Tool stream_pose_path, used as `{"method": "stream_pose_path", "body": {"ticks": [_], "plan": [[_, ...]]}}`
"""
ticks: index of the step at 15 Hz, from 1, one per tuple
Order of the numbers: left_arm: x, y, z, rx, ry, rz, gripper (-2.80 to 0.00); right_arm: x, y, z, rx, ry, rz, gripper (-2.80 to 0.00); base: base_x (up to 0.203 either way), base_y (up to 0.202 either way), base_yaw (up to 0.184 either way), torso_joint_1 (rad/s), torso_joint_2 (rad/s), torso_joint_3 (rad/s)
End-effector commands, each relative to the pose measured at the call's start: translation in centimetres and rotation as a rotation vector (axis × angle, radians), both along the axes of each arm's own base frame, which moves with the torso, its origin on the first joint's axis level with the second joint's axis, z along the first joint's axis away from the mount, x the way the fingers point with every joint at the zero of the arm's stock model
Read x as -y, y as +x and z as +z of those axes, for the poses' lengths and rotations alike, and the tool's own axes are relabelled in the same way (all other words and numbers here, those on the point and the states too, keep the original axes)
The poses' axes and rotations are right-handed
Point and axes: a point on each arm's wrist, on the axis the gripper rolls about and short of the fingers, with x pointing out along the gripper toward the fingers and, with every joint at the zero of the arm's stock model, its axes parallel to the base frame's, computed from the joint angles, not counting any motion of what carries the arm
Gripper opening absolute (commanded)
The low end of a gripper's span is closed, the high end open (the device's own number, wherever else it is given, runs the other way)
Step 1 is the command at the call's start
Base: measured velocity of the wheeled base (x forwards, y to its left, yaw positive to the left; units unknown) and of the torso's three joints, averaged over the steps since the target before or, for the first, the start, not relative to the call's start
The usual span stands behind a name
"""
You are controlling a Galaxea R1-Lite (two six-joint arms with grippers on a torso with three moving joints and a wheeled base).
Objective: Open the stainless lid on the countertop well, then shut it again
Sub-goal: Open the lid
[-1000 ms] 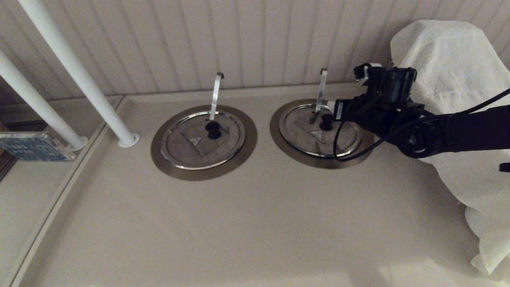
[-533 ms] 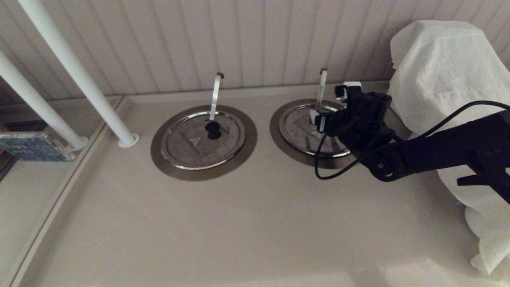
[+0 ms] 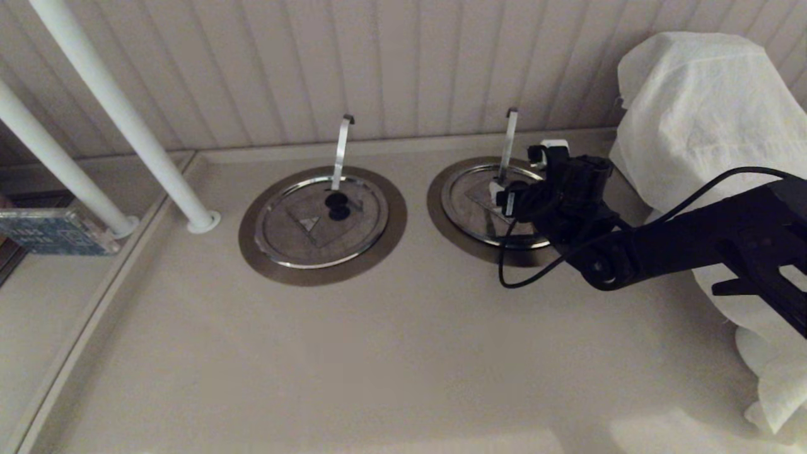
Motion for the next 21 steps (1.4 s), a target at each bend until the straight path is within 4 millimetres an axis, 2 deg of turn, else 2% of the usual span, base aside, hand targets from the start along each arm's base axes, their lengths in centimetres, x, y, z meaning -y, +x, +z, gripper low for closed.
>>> {"method": "stream_pose_path", "body": {"ticks": [1,6,11,15,21], "plan": [[0.0,0.0,0.0,-0.001,0.000,0.001,-2.80,0.1,0.2,-0.3,-0.005,0.000,-0.005,0.00,0.000,0.000,0.000,0.000,0.00,0.000],[0.0,0.0,0.0,-0.001,0.000,0.001,-2.80,0.0,0.3,-1.0,-0.024,-0.001,-0.002,0.00,0.000,0.000,0.000,0.000,0.00,0.000],[0.0,0.0,0.0,0.000,-0.001,0.000,-2.80,-0.4,0.0,-0.8,-0.033,0.021,0.011,0.00,0.000,0.000,0.000,0.000,0.00,0.000],[0.0,0.0,0.0,-0.001,-0.001,-0.001,-2.80,-0.9,-0.6,0.1,-0.017,0.038,0.026,0.00,0.000,0.000,0.000,0.000,0.00,0.000],[0.0,0.0,0.0,0.001,0.000,0.001,-2.80,-1.0,-0.5,-0.1,-0.021,0.036,0.027,0.00,0.000,0.000,0.000,0.000,0.00,0.000]]}}
